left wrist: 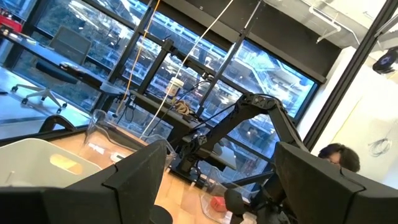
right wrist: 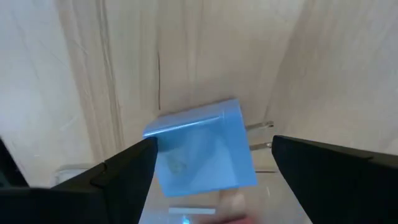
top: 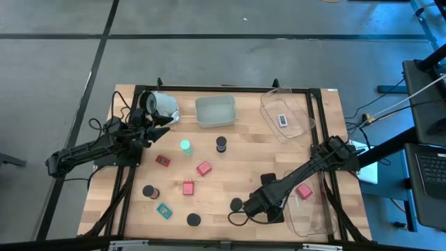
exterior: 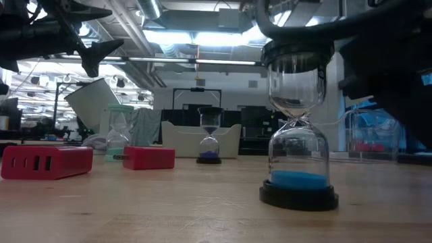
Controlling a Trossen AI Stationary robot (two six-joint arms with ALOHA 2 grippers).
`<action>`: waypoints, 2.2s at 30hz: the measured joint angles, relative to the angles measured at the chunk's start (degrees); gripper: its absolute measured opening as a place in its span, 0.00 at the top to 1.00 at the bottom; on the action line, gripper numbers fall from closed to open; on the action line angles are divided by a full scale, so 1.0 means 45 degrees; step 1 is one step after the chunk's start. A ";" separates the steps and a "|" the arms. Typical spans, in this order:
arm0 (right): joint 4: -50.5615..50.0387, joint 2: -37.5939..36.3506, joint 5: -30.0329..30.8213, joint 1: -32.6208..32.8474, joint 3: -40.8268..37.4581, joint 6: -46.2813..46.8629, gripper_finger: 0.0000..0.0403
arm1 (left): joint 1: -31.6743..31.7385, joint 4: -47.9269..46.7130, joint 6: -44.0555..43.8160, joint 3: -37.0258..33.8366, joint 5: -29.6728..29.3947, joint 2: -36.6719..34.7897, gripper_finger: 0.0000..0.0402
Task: Pick & Place Office items
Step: Put the white charger adapter into the bottom transparent bin
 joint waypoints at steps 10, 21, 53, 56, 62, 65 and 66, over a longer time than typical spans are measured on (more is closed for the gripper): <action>0.0117 0.0026 0.4007 -0.0460 0.1724 0.0115 0.20 | 0.0004 0.0000 0.0174 0.0000 0.0002 0.0002 0.26; -0.2452 0.0010 0.1160 -0.0816 0.4029 0.7433 0.20 | 0.0000 0.0000 0.0079 0.0000 0.0002 0.0002 0.26; -0.1647 0.0010 -0.0449 -0.0800 0.0982 1.2780 0.21 | -0.0001 -0.0005 0.0419 0.0000 0.0342 0.0003 0.26; -0.1624 0.0010 -0.0227 -0.0763 0.0894 1.2973 0.23 | -0.0001 -0.0004 0.0424 0.0000 0.0342 0.0001 0.26; -0.1281 0.0010 -0.0162 -0.0782 0.0894 1.2703 0.31 | 0.0002 -0.0005 0.0428 0.0000 0.0342 0.0004 0.26; -0.0901 0.0010 -0.0189 -0.0772 0.0894 1.2682 0.32 | 0.0001 -0.0005 0.0428 0.0000 0.0342 0.0002 0.26; -0.0816 0.0010 -0.0152 -0.0772 0.0894 1.2680 0.32 | 0.0004 -0.0005 0.0428 0.0000 0.0342 0.0002 0.26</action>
